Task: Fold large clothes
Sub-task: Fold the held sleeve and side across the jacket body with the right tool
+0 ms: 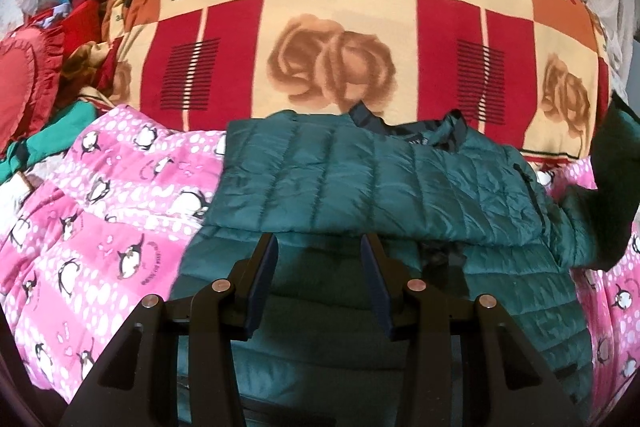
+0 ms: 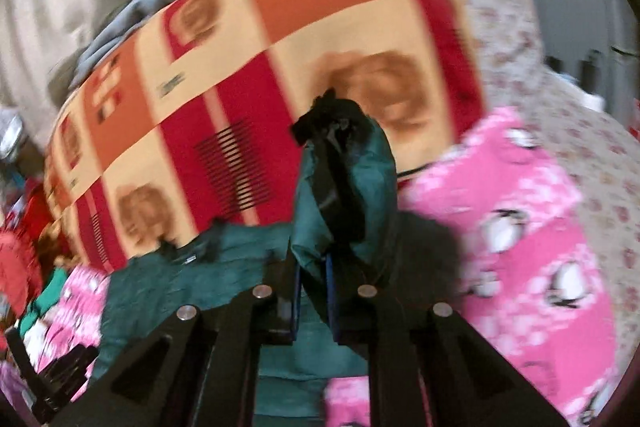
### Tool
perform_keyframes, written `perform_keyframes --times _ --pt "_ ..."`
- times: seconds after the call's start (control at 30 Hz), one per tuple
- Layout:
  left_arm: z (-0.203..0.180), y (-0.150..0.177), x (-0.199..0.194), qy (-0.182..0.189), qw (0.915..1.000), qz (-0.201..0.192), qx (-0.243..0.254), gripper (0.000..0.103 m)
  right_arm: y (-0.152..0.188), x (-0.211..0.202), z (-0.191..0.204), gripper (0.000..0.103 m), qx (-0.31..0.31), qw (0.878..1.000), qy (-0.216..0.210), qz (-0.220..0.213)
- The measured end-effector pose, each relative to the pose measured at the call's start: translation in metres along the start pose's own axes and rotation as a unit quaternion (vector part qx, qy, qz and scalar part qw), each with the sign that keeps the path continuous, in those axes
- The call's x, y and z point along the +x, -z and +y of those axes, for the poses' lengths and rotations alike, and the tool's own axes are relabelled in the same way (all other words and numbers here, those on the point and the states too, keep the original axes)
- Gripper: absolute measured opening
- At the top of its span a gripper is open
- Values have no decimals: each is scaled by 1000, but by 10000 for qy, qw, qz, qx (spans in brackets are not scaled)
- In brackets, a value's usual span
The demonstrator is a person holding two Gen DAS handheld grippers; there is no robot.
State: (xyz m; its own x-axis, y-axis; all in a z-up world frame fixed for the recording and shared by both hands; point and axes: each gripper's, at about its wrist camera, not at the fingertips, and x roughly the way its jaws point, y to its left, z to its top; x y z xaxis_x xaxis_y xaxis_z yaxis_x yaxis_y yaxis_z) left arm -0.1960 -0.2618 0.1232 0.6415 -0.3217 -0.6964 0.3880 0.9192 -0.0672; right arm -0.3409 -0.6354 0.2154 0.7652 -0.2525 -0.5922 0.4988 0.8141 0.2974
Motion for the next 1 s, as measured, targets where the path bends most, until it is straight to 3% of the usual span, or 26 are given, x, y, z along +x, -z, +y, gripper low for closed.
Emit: perform_keyframes --times 0.5,0.87,0.93,1.0 --pt "36 -3 11 -99 9995 57 -297 17 50 95 132 10 -550 9907 -838 915" --pt "57 -5 29 -129 9984 187 -523 17 110 179 200 11 -815 9732 -1202 1782" --pt "62 -4 30 -61 9978 195 -635 17 117 187 204 12 -857 9722 -1135 1858" --pt "65 -4 30 51 9968 220 -770 17 118 187 206 20 -857 9704 -1199 1911"
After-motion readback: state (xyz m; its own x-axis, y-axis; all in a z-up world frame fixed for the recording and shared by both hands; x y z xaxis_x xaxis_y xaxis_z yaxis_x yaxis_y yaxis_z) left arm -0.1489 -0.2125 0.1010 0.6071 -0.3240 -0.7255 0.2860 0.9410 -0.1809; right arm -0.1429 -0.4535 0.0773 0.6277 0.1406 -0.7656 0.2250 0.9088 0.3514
